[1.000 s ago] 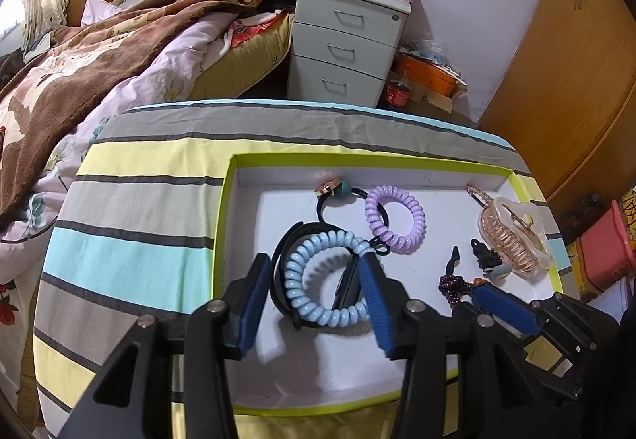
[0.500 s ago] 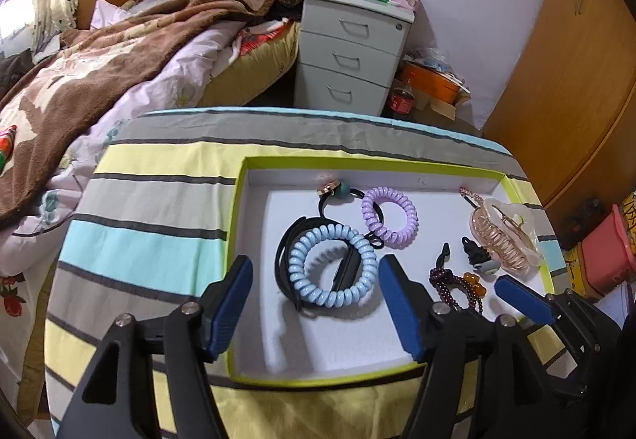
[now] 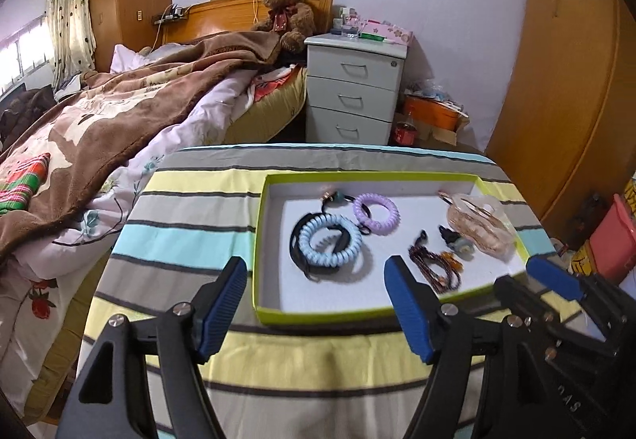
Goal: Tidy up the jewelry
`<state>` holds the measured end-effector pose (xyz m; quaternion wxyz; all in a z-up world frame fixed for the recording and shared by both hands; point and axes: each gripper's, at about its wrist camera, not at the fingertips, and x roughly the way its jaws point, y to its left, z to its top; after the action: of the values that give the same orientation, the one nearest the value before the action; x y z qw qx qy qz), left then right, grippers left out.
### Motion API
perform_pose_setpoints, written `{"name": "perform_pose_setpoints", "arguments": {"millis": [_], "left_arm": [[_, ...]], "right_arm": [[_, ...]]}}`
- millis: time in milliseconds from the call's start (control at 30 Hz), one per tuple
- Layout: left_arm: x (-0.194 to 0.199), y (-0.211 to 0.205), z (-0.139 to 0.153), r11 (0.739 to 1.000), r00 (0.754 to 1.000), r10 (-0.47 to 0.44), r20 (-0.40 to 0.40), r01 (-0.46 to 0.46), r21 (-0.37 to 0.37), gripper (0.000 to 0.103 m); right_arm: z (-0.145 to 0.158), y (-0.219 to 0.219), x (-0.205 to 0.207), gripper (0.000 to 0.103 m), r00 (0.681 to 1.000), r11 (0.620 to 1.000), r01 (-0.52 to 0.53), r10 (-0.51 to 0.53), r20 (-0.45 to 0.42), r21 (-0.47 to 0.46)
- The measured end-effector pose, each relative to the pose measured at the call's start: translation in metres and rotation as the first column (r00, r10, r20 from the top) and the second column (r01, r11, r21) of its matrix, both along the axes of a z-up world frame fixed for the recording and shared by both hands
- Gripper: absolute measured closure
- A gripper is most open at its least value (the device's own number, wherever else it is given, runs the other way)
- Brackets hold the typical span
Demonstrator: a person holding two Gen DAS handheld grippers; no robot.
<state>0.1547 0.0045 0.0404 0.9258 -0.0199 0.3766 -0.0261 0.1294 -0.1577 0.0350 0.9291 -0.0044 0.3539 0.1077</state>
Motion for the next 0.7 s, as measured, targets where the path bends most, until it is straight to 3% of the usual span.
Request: {"name": "perform_pose_setpoints", "arguments": {"millis": [700], "left_arm": [[-0.062,-0.012,0.009,1.000,0.999,-0.002,0.054,0.002,0.010,0.028]], "right_arm": [[0.021,-0.006,-0.055,0.055,0.996,0.998,0.053,-0.056,0.076,0.033]]}}
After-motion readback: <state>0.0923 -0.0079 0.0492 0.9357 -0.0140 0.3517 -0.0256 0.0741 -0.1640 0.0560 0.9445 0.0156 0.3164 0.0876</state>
